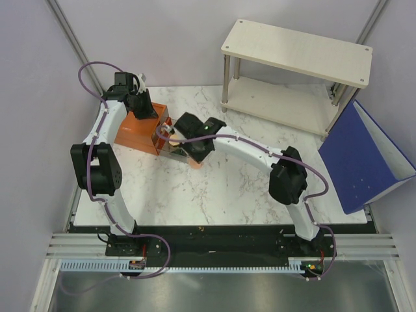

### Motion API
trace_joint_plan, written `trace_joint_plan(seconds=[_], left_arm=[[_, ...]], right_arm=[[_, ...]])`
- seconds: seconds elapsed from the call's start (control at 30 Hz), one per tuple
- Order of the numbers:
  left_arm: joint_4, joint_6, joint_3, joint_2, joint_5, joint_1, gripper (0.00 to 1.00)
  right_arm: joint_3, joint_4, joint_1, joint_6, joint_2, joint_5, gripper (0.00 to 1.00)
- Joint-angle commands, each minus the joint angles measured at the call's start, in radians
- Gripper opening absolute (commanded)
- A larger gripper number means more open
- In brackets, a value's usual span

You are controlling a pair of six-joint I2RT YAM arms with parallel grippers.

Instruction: Organize the makeup

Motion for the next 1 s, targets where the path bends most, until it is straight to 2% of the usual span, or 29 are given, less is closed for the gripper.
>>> trace_joint_plan(seconds=[0.0, 0.07, 0.23, 0.5, 0.57, 0.6, 0.63, 0.7, 0.73, 0.8, 0.97], left_arm=[[-0.164, -0.004, -0.052, 0.059, 0.055, -0.036, 0.04], [-0.166, -0.004, -0.054, 0.059, 0.054, -0.036, 0.04], [-0.175, 0.002, -0.048, 0.063, 0.063, -0.036, 0.04], [-0.19, 0.008, -0.035, 0.068, 0.064, -0.036, 0.04], [-0.195, 0.008, -0.031, 0.069, 0.072, -0.036, 0.04], [-0.195, 0.008, -0.028, 0.071, 0.08, -0.036, 0.04], [-0.195, 0.008, -0.026, 0.071, 0.09, -0.036, 0.04], [-0.196, 0.009, -0.023, 0.074, 0.094, -0.036, 0.04], [-0.198, 0.009, -0.022, 0.074, 0.092, -0.036, 0.03], [-0.198, 0.012, -0.021, 0.077, 0.09, -0.038, 0.03], [-0.201, 0.015, -0.022, 0.08, 0.097, -0.036, 0.03]], right_arm=[[0.195, 0.045, -0.094, 0.04, 0.034, 0.035, 0.0], [0.29, 0.049, -0.134, 0.065, 0.089, 0.0, 0.0], [0.379, 0.146, -0.193, 0.16, 0.177, -0.083, 0.0], [0.396, 0.184, -0.193, 0.22, 0.266, -0.178, 0.02], [0.384, 0.191, -0.194, 0.223, 0.263, -0.186, 0.18], [0.383, 0.192, -0.194, 0.224, 0.258, -0.183, 0.35], [0.375, 0.194, -0.193, 0.227, 0.249, -0.168, 0.47], [0.369, 0.2, -0.194, 0.223, 0.239, -0.152, 0.67], [0.358, 0.2, -0.194, 0.224, 0.222, -0.13, 0.73], [0.35, 0.206, -0.197, 0.224, 0.208, -0.123, 0.76], [0.257, 0.255, -0.217, 0.276, 0.13, -0.12, 0.74]])
